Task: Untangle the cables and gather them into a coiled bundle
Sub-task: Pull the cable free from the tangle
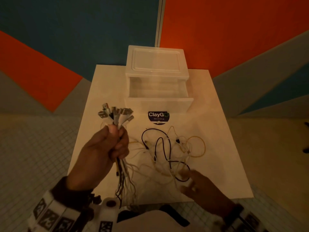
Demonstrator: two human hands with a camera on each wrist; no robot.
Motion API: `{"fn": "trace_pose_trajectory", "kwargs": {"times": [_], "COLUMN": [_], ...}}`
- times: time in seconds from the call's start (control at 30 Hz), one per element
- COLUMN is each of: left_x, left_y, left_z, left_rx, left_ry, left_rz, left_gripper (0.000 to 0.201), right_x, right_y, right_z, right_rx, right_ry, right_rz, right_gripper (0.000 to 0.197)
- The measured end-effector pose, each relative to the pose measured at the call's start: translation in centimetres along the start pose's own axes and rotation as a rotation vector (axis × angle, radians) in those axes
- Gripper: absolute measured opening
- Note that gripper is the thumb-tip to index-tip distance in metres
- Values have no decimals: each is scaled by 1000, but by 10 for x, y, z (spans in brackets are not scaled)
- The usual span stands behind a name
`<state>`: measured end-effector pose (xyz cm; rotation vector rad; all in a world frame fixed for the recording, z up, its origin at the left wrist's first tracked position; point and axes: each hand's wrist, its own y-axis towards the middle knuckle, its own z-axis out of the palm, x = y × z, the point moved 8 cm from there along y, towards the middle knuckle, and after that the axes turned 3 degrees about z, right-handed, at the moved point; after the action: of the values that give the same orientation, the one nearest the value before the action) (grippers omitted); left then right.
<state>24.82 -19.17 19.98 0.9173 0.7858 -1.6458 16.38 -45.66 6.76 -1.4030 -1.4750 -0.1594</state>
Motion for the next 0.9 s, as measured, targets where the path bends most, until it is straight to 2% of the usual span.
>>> {"fn": "trace_pose_trajectory", "kwargs": {"times": [0.03,0.1,0.17,0.23,0.27,0.33,0.43,0.57,0.67,0.77,0.9], "left_x": [3,7,5,-2,-6,-13,-21,-38,-45,-45,-46], "left_y": [-1,-3,-4,-6,-7,-11,-18,-22,-20,-20,-23], "left_z": [5,15,20,19,18,13,14,19,15,9,3], "left_rx": [9,25,31,26,20,-1,-9,5,5,-6,-7], "left_ry": [4,30,52,54,58,50,40,-7,-5,-18,-23], "left_rz": [-9,-14,-15,-13,-5,17,48,106,119,99,85], "left_gripper": [36,34,35,36,35,34,35,37,37,36,37], "right_x": [46,130,186,195,194,178,129,69,46,32,-4], "right_y": [7,23,32,50,56,67,88,96,94,85,78], "right_z": [-2,18,45,73,82,97,113,126,123,131,131], "right_rx": [-32,71,171,233,261,323,360,464,489,593,674], "right_ry": [35,50,13,-76,-102,-179,-333,-523,-470,-404,-458], "right_rz": [-112,-308,-490,-527,-531,-536,-396,-211,-106,-53,40], "right_gripper": [58,66,51,27,19,19,25,44,39,21,39]}}
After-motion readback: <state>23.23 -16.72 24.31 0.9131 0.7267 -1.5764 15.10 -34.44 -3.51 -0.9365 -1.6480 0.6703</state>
